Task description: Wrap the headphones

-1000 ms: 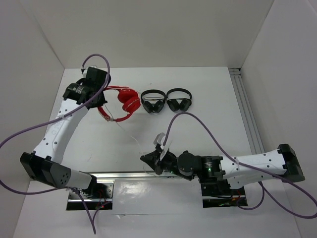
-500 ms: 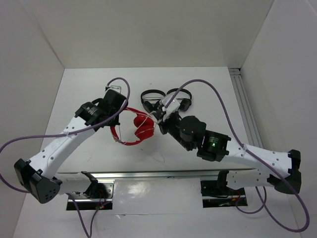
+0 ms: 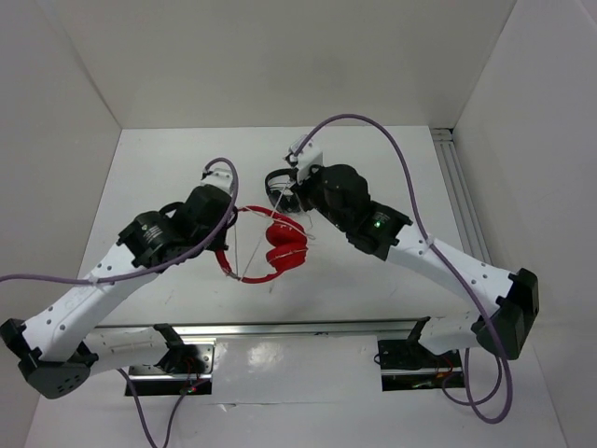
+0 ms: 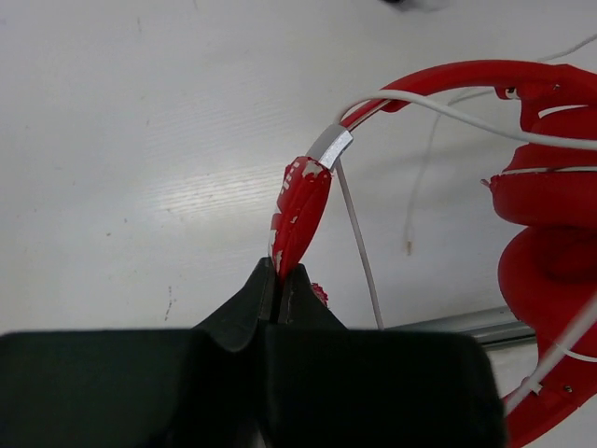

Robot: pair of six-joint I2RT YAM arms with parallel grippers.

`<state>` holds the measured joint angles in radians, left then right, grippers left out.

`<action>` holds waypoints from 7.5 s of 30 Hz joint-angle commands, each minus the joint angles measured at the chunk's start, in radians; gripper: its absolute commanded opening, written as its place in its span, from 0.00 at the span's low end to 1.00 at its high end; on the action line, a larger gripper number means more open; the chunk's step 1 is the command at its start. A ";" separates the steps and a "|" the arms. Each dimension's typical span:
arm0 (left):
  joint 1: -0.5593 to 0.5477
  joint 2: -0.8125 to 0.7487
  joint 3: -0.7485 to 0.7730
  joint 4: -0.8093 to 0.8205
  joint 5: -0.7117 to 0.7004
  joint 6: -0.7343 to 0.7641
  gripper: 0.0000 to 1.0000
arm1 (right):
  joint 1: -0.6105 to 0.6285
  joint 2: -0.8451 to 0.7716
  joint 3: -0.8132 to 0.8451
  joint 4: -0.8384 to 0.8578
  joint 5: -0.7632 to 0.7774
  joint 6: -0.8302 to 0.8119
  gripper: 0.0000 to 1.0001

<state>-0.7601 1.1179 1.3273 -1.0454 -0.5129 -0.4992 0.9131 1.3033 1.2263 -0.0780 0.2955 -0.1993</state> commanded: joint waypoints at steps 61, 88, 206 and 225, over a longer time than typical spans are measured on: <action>-0.015 -0.011 0.588 -0.005 0.016 -0.254 0.00 | -0.025 0.695 -0.496 1.354 -0.817 0.750 0.11; 0.285 0.269 0.359 0.122 -0.136 -0.323 0.00 | 0.570 0.131 -0.469 0.560 -0.356 0.402 0.00; 0.185 -0.096 -0.175 0.416 0.447 -0.185 0.00 | -0.434 -0.231 -0.450 -0.135 0.199 0.761 0.79; 0.147 -0.127 -0.409 0.464 0.467 -0.275 0.00 | -0.454 -0.418 -0.458 -0.230 0.079 0.692 0.80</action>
<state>-0.5957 1.0344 0.8925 -0.6212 -0.0864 -0.7166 0.4637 0.9157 0.7681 -0.2924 0.3916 0.5030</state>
